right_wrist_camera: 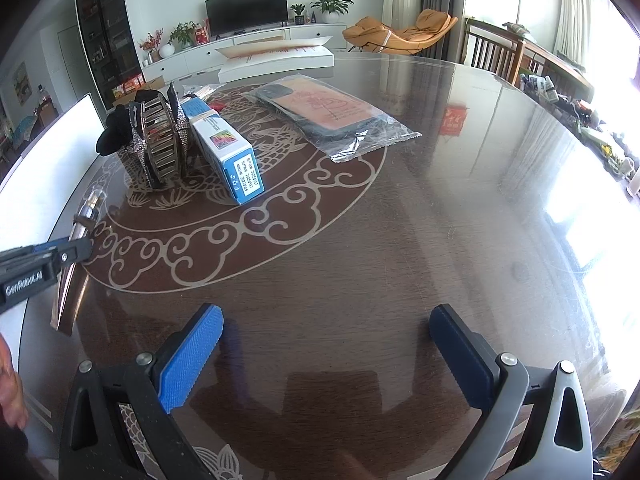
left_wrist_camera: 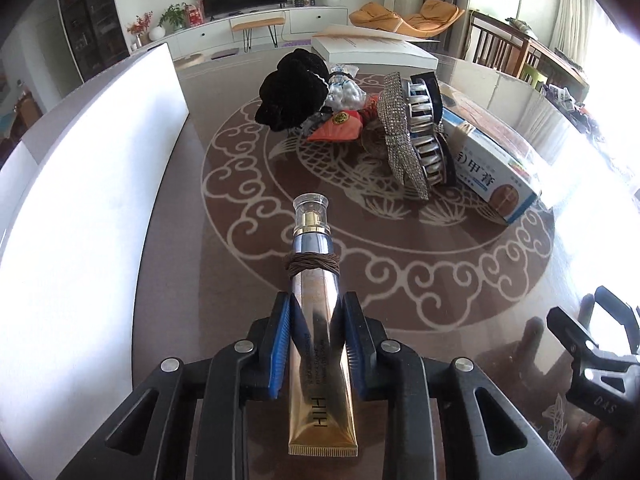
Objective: Organize objects
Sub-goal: 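Grasp the gold HIH cream tube with the left tool, then hold the tube in the left tool while the right tool grasps the blue-white ointment box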
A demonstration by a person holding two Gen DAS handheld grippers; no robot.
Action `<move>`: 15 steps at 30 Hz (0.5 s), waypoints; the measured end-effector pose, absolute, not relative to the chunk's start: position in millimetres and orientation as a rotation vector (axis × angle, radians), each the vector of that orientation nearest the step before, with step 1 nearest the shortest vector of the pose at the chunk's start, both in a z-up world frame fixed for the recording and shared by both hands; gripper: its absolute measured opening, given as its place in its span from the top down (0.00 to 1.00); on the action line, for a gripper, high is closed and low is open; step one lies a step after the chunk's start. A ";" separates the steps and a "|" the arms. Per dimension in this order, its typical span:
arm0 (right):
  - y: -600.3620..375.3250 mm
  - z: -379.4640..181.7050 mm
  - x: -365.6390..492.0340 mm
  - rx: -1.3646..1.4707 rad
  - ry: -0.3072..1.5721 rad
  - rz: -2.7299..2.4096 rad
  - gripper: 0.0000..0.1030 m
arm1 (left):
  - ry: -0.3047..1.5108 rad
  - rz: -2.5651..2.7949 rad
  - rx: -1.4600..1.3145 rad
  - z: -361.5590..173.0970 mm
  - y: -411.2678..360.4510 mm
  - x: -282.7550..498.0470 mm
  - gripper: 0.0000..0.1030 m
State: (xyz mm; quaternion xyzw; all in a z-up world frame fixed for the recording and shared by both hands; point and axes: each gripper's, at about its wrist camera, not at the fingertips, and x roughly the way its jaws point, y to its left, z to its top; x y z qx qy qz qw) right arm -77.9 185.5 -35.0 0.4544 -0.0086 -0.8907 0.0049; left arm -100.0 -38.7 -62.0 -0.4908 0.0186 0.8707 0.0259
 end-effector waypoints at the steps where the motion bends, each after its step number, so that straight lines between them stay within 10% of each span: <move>1: 185.3 -35.0 -78.1 1.424 -0.026 -2.790 0.00 | 0.055 2.695 -1.513 -62.2 -39.2 -95.3 0.75; 4: 185.4 -34.9 -78.1 1.424 -0.026 -2.790 0.00 | 0.077 2.699 -1.491 -64.1 -39.9 -90.8 0.69; 8: 185.7 -34.8 -77.7 1.424 -0.026 -2.790 0.00 | 0.097 2.720 -1.522 -70.9 -49.2 -97.8 0.15; 15: 186.5 -34.8 -78.1 1.419 -0.035 -2.789 0.00 | 0.053 2.748 -1.465 -79.0 -59.3 -100.0 0.02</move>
